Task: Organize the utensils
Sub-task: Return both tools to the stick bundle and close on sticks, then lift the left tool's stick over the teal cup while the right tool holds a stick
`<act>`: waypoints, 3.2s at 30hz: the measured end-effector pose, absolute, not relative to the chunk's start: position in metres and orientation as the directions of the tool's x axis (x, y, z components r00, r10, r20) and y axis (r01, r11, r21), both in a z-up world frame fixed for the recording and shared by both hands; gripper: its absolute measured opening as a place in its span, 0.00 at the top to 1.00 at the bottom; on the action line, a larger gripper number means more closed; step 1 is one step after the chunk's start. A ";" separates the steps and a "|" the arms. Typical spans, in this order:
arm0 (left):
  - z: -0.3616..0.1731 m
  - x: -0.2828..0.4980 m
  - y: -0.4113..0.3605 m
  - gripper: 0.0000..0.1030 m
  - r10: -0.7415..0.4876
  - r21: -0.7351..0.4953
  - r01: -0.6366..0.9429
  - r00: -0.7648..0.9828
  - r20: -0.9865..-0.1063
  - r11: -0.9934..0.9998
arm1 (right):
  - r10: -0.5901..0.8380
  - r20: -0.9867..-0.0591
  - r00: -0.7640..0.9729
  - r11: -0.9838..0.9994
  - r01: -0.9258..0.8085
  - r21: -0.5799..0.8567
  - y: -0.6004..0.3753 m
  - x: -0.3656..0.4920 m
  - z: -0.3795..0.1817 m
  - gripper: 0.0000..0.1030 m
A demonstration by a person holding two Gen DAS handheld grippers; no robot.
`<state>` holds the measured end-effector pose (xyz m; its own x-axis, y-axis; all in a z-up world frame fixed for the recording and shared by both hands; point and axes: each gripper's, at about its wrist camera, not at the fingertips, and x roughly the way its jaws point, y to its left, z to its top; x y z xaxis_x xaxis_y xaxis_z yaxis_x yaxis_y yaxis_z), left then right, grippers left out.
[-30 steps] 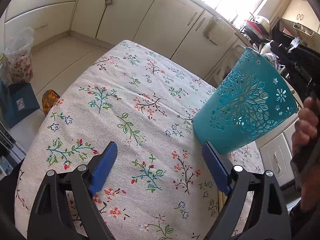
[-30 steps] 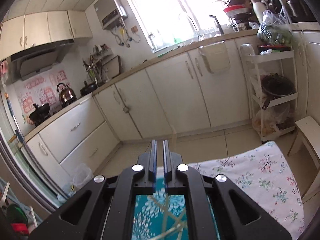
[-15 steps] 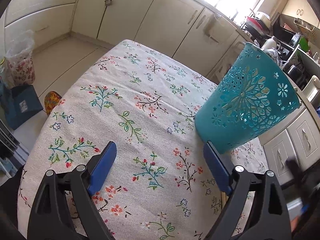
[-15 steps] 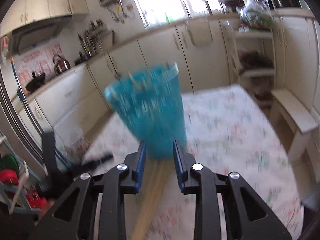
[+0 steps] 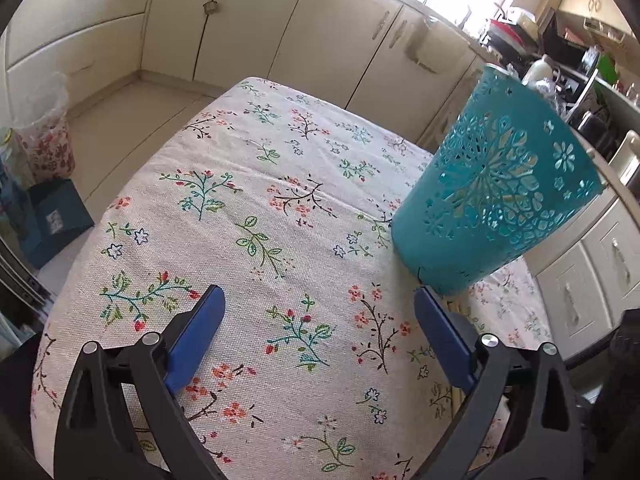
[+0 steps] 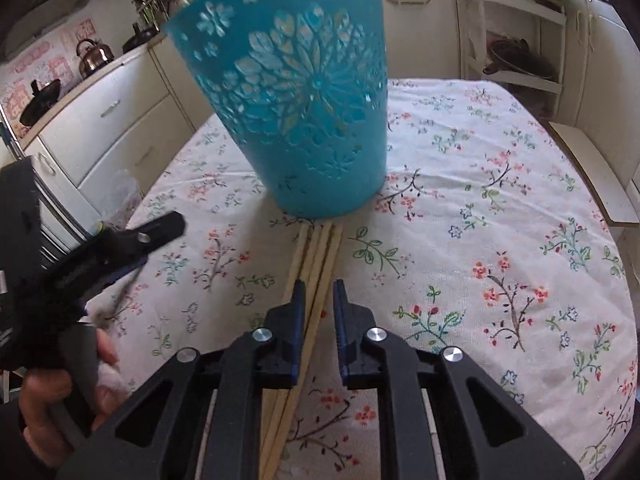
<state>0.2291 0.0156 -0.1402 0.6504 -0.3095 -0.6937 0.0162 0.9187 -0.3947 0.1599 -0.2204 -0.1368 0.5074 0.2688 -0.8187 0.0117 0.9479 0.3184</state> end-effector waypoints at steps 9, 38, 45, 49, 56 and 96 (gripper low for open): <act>-0.140 0.229 0.013 0.11 -0.309 -0.393 0.018 0.651 -0.693 0.919 | 0.209 -0.845 0.492 0.976 -0.058 0.208 -0.221 0.161 -0.141 0.89; -0.140 0.218 -0.107 0.60 -0.191 -0.002 0.331 0.540 -0.820 0.944 | 0.271 -0.833 0.482 0.962 -0.140 0.232 -0.252 0.163 -0.144 0.89; -0.136 0.232 -0.093 0.83 -0.334 -0.115 0.473 0.410 -0.848 0.873 | 0.302 -0.859 0.413 0.951 -0.198 0.239 -0.271 0.163 -0.142 0.88; -0.136 0.243 -0.093 0.83 -0.294 -0.119 0.389 0.430 -0.854 0.913 | 0.313 -0.840 0.443 0.949 -0.102 0.300 -0.277 0.167 -0.147 0.86; -0.138 0.239 -0.115 0.95 -0.331 -0.113 0.474 0.408 -0.851 0.873 | 0.302 -0.850 0.431 0.953 -0.174 0.250 -0.263 0.166 -0.144 0.94; 0.074 0.313 -0.077 0.95 -0.440 -0.278 0.384 0.881 -0.175 0.880 | 0.446 -0.759 0.474 0.876 -0.056 0.480 -0.296 0.164 -0.157 0.95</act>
<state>0.3128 -0.0771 0.0739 0.8806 -0.4401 -0.1754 0.3845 0.8802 -0.2782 0.1641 -0.2957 -0.1570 0.4735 0.4460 -0.7595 -0.0558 0.8758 0.4795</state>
